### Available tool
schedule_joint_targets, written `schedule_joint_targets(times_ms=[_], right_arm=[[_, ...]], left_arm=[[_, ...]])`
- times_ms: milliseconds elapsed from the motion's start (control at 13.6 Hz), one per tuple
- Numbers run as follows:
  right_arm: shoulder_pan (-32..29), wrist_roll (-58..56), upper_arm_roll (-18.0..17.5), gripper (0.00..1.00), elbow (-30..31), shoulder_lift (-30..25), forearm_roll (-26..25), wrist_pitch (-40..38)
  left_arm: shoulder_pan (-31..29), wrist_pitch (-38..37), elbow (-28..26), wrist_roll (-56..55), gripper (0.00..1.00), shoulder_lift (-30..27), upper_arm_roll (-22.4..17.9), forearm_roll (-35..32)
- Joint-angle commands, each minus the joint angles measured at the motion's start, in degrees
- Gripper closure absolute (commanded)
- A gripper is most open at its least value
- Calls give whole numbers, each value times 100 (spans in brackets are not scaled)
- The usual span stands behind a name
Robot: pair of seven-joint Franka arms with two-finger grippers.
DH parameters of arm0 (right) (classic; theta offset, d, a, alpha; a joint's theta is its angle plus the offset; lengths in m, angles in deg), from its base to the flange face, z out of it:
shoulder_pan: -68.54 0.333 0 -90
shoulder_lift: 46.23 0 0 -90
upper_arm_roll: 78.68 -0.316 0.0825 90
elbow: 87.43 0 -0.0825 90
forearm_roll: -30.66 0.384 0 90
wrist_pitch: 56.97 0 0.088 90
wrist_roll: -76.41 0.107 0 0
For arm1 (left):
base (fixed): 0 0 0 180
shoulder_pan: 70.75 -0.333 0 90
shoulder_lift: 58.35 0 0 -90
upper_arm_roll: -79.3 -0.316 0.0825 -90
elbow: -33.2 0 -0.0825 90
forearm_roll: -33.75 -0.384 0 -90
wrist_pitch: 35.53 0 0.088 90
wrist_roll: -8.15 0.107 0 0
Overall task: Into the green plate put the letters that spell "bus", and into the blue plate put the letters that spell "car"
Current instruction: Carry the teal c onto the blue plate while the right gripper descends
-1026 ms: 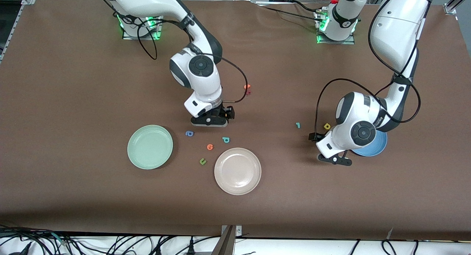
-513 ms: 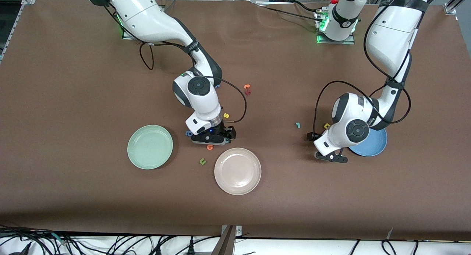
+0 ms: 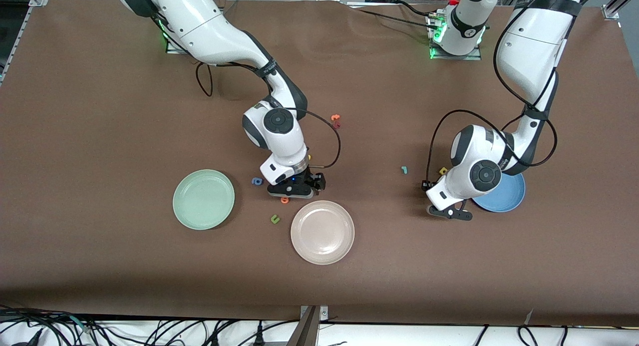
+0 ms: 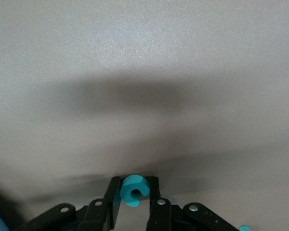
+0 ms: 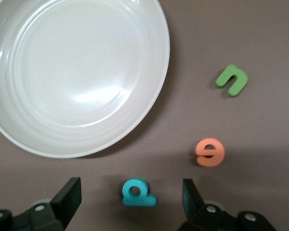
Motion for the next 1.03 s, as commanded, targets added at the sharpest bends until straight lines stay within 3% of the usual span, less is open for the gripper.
schedule_joint_targets(times_ms=[0,147,366,513,733,953], right_arm=[[108,135,58,8,-156,178,-56,9],[117,135,58,8,-156,231,-56,9],[117,196,58,10,-156,310,-56,18],[117,196,58,12,-165,319,-65,18],[117,196,58,17,-165,337,-65,35],[117,196,58,39,-165,346,-65,158]], left_arm=[[-20,56,-93,-31,81,-47,43,-49],[-38,-6,-32,-49,80,-160,43,-66],[-125,-864,170,48,80,-740,-19,-136],[-414,-1182,469,424,79,-750,-36,-145],[-1011,-1324,505,1564,75,-767,-54,-145],[-1540,-1272,435,2393,75,-698,-45,-145]])
